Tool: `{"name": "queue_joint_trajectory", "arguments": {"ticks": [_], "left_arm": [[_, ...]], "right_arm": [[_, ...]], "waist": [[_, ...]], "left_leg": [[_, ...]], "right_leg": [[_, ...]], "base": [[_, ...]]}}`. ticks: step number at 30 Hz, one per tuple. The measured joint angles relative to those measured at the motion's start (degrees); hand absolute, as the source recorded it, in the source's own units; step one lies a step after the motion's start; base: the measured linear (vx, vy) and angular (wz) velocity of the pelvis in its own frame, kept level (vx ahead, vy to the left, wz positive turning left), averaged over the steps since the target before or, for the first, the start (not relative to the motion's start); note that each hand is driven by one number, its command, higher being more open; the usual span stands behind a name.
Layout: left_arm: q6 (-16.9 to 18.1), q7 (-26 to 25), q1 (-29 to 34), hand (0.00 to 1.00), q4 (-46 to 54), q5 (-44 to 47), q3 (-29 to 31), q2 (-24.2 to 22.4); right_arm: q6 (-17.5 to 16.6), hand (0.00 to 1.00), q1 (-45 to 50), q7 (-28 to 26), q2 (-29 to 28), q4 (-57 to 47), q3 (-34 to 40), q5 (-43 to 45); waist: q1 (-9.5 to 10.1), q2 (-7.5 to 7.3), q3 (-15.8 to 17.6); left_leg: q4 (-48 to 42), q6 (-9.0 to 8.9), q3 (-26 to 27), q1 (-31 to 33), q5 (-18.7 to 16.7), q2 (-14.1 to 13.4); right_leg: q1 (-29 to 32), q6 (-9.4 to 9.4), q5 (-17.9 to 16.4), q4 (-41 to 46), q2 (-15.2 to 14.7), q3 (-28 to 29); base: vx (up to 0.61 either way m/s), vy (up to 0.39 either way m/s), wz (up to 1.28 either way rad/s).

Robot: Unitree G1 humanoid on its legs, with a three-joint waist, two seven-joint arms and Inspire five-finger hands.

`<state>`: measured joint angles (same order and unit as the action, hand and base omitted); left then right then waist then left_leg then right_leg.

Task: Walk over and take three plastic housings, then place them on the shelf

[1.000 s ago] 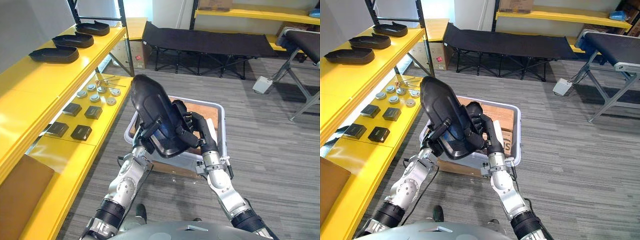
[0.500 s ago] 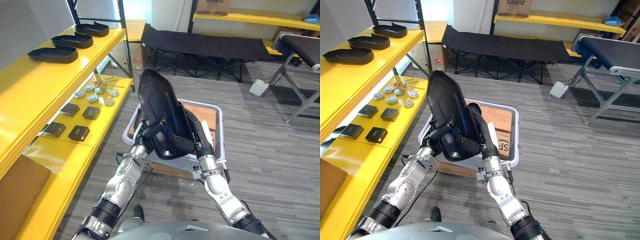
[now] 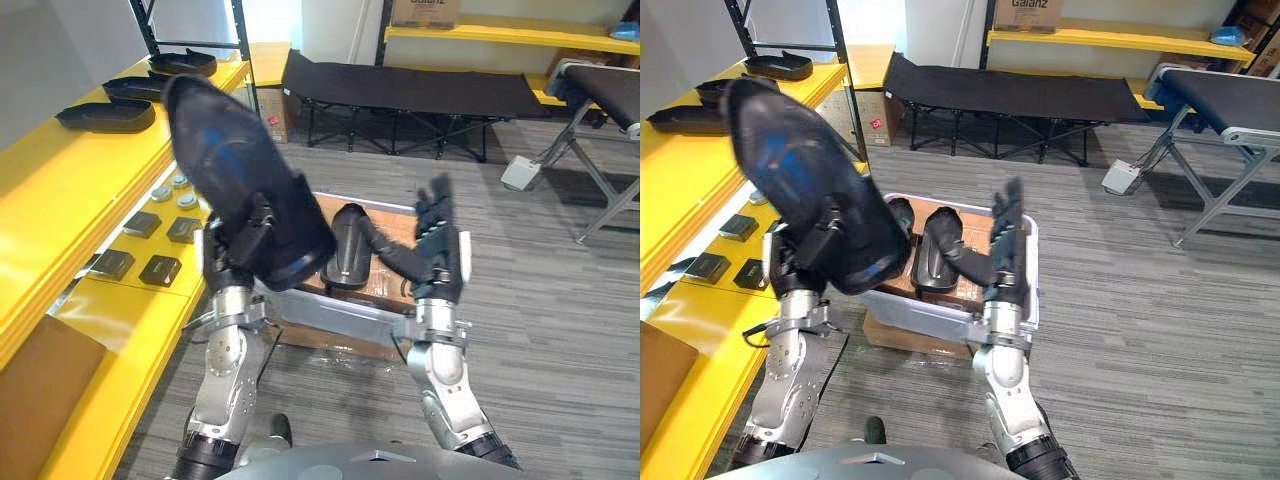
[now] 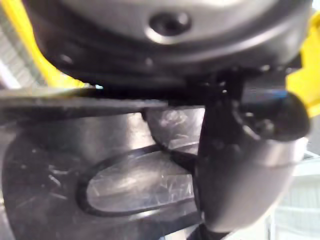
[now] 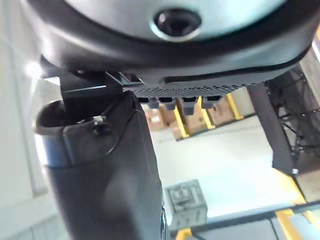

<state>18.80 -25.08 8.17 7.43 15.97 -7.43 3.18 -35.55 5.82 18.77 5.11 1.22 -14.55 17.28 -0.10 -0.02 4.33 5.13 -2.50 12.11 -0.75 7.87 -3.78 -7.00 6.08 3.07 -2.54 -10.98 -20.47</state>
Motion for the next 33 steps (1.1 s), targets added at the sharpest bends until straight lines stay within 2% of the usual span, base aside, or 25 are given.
{"name": "queue_joint_trajectory", "arguments": {"ticks": [4,7,12,14,17,22,26,29,31,33], "left_arm": [[0.29,-4.98,1.42,0.0,0.4,-3.66,1.76,-0.57],[0.3,-5.89,1.5,0.0,1.21,-8.13,1.75,-0.97],[1.65,1.47,1.73,0.0,2.27,-7.31,1.93,0.11],[2.76,4.86,2.83,0.0,2.44,-7.04,3.65,1.62],[2.9,10.13,5.7,0.0,5.69,-2.71,6.47,3.56],[4.66,14.11,8.75,0.0,10.34,1.97,9.6,3.61],[5.02,16.02,11.88,0.0,13.44,1.92,10.6,3.52],[5.01,16.35,12.97,0.0,14.48,1.59,11.51,3.33],[5.0,16.61,13.56,0.0,15.59,1.61,13.3,3.07],[5.0,17.26,14.69,0.0,17.42,1.71,15.45,2.2]], "right_arm": [[-0.04,1.0,1.98,-3.08,-0.34,-0.51,2.49,3.97],[2.24,1.0,4.15,-6.38,-0.32,-1.43,2.7,3.71],[7.11,1.0,6.91,-7.63,0.98,-1.43,3.77,-1.09],[10.29,1.0,7.9,-9.78,2.4,-1.43,6.07,-1.08],[14.23,1.0,10.14,-9.71,4.35,-1.43,10.04,-1.36],[14.25,1.0,11.16,-11.6,4.53,-1.44,13.45,-0.56],[14.28,1.0,10.74,-15.08,4.52,-1.62,12.27,1.62],[14.56,1.0,8.67,-17.64,4.19,-1.62,9.84,6.11],[14.87,1.0,6.0,-18.31,4.11,-1.62,7.57,6.1],[15.28,1.0,2.71,-18.36,4.11,-1.61,4.55,6.01]], "waist": [[-0.02,0.08,-0.05],[-0.14,0.08,-0.05],[-0.13,0.25,-0.07],[-0.33,0.32,-0.07],[-0.3,0.5,0.0],[-0.04,0.89,0.02],[0.31,1.06,0.08],[1.82,1.41,0.2],[2.68,1.48,0.14],[4.32,1.46,0.15]], "left_leg": [[0.0,-0.01,-0.03,0.13,-0.01,0.01],[0.0,-0.01,0.02,0.23,-0.02,0.01],[0.0,-0.05,0.27,0.42,-0.12,-0.02],[0.0,-0.09,0.56,0.43,-0.18,-0.06],[0.0,-0.15,0.76,0.5,-0.31,-0.14],[0.0,-0.28,0.81,0.34,-0.52,-0.22],[-0.01,-0.31,-0.16,0.32,-0.52,-0.09],[-0.01,-0.43,-2.5,0.8,-0.23,0.2],[-0.01,-0.36,-4.73,1.65,0.14,0.37],[-0.02,-0.7,-6.58,2.47,0.67,0.48]], "right_leg": [[0.03,0.13,-0.1,-0.12,0.0,-0.06],[0.18,0.14,-0.1,-0.15,0.0,-0.01],[0.79,0.15,-0.1,-0.16,0.01,0.31],[0.79,0.13,-0.09,-0.23,0.02,0.48],[0.79,0.03,-0.02,-0.36,0.08,0.55],[0.57,-0.05,-0.03,-0.5,0.14,0.48],[-0.13,-0.02,-0.22,-0.61,0.15,-0.47],[-1.03,0.33,-0.78,-0.62,0.14,-2.85],[-1.47,0.35,-1.04,-0.59,0.28,-4.99],[-1.88,0.27,-1.27,-0.62,0.49,-7.01]], "base": [[0.0,0.0,0.0],[0.0,0.0,0.0],[0.0,0.0,-0.02],[0.0,0.0,-0.06],[0.0,0.0,-0.03],[0.0,0.0,0.0],[0.0,0.001,0.11],[-0.01,-0.001,0.38],[-0.02,-0.011,0.55],[-0.01,-0.014,0.53]]}}
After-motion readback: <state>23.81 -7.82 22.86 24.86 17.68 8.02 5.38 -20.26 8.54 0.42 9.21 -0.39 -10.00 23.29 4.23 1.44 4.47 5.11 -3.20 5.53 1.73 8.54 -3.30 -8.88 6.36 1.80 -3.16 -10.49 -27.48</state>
